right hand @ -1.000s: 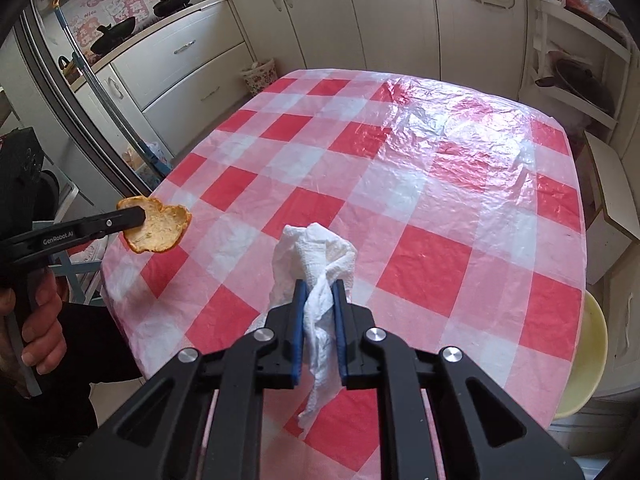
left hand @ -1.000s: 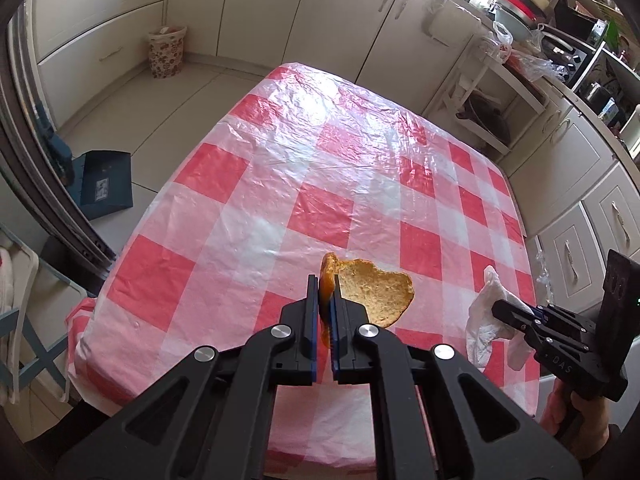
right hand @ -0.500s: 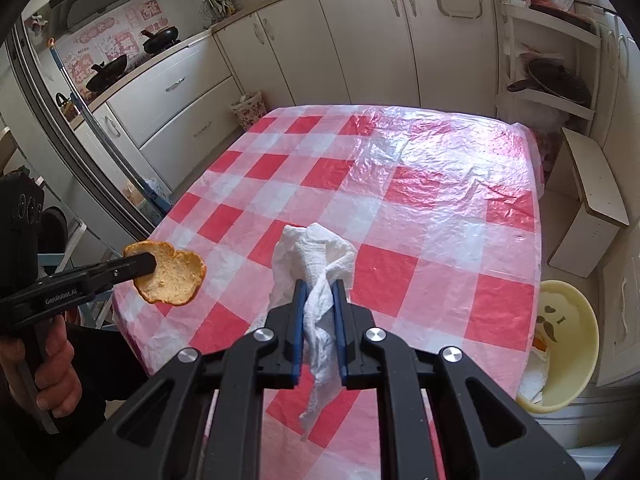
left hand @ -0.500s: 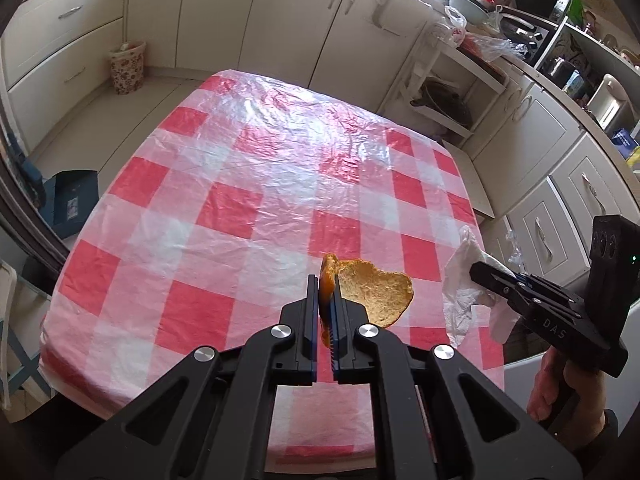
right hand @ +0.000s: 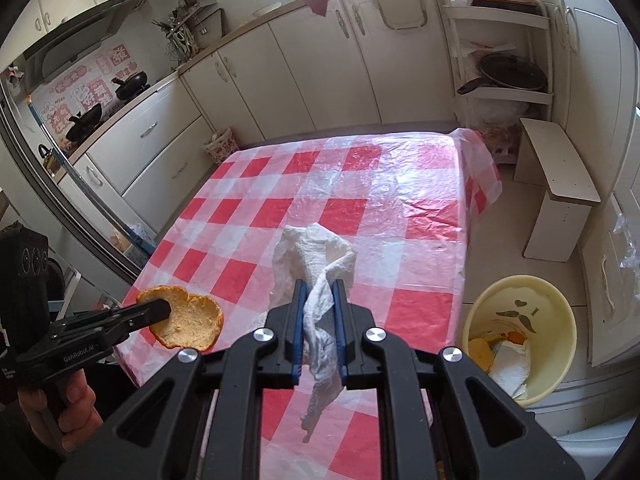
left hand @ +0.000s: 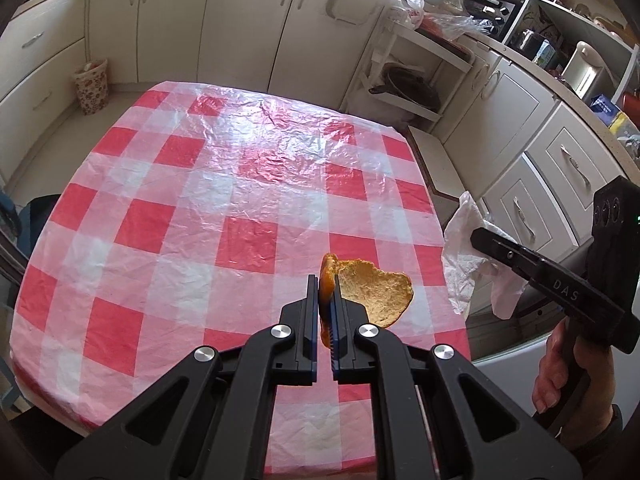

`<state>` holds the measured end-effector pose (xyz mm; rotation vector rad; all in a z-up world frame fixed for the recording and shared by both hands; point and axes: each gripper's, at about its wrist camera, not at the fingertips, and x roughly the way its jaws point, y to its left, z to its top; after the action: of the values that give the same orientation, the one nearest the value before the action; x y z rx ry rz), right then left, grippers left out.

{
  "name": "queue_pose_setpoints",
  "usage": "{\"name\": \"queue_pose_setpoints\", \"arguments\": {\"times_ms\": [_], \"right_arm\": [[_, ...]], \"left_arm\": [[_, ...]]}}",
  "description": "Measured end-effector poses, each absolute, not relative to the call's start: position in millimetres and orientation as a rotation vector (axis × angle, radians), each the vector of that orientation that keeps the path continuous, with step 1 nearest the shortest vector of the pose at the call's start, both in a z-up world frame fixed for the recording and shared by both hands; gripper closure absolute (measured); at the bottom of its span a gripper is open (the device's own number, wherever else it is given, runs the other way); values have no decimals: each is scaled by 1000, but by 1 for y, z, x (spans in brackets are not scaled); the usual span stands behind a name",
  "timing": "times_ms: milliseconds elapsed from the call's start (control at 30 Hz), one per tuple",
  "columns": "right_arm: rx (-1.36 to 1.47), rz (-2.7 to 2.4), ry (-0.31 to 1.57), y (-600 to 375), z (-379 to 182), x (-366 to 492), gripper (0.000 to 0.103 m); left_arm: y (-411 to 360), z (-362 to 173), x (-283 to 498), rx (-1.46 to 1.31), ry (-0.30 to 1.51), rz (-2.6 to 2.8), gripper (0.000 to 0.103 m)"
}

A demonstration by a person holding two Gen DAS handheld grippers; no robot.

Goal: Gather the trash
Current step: 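Carry the peel and tissue over the yellow bin and open both grippers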

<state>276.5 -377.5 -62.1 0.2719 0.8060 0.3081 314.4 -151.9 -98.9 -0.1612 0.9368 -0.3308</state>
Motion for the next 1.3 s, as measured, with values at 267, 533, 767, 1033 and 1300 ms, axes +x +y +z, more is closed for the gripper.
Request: {"name": "queue_pose_setpoints", "arguments": {"times_ms": [267,533,767,1033,1300], "right_arm": [[316,274,779,-400,-56,275,89],[341,228,764,-424,-53,274,89],[355,101,830,-460,-77,288,88],[404,43,817,-500,-78,283,88],[277,-60,842,-511,-80,279,87]], "left_arm": [[-176,-96,309,-83,904,-326,98],[-198,-90,305,-26,866,-332,98],[-225,-96,313,-4,871,-362,98],[-259,-102,322,1,872,-405,98],[-291,-111,331,-8,892,-435,98]]}}
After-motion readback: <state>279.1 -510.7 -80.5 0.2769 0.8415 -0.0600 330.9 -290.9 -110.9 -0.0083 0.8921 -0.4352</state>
